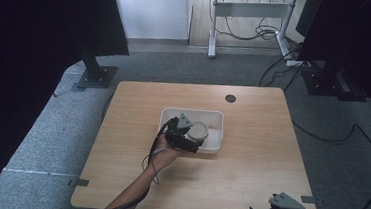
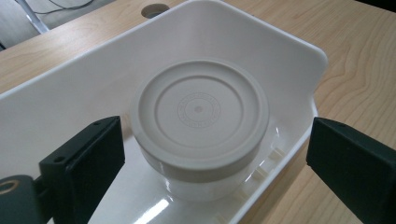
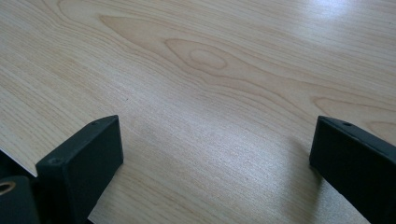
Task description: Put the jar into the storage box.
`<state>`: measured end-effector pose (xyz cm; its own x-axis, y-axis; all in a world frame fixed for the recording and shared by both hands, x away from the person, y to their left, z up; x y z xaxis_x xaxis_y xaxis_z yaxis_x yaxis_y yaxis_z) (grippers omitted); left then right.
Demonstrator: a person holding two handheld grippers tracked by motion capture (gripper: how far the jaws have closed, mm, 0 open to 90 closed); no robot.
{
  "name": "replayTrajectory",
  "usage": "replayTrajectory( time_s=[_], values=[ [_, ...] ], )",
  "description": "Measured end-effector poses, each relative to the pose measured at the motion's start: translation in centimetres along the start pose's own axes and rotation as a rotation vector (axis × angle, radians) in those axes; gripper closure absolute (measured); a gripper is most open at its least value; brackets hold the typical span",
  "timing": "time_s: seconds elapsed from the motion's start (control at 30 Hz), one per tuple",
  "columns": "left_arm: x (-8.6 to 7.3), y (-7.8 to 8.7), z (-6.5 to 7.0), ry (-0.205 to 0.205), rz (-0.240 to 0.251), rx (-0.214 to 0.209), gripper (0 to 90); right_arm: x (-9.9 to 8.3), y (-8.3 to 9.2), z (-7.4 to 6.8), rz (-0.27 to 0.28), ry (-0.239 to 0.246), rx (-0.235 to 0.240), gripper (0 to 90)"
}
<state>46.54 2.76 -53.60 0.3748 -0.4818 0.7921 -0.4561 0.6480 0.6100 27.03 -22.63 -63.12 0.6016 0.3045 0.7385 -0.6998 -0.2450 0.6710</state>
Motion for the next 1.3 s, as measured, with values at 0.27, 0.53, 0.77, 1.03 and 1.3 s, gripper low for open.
replayTrajectory(
  time_s=[0.27,0.53,0.77,1.03,1.3],
  values=[
    [0.0,1.1,0.2,-0.003,0.021,-0.001,4.4,0.0,0.0,0.0,-0.001,0.000,0.001,2.2],
    [-0.6,2.4,0.5,-0.006,0.033,-0.012,4.5,0.0,0.0,0.0,-0.001,0.000,-0.001,2.2],
    [-1.3,3.4,0.8,-0.006,0.045,-0.030,4.5,0.0,0.0,0.0,-0.002,0.000,-0.002,2.2],
    [-2.0,4.6,1.3,-0.017,0.055,-0.045,4.6,0.0,0.0,0.0,-0.002,-0.001,-0.002,2.2],
    [-2.8,5.3,1.6,-0.022,0.059,-0.050,4.7,0.0,0.0,0.0,-0.003,-0.001,-0.003,2.2]
  ],
)
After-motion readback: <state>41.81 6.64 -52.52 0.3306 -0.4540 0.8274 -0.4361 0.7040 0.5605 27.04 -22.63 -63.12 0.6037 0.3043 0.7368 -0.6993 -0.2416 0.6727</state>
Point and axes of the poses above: each handheld gripper's, and its own axes: y roughly backward along the jaws, x roughly out of its top, z roughly to its right, the point moved 10 cm from there along -y, roughly forward along the jaws, and after that the axes turned 7 degrees about -x, right-handed, at the moved point
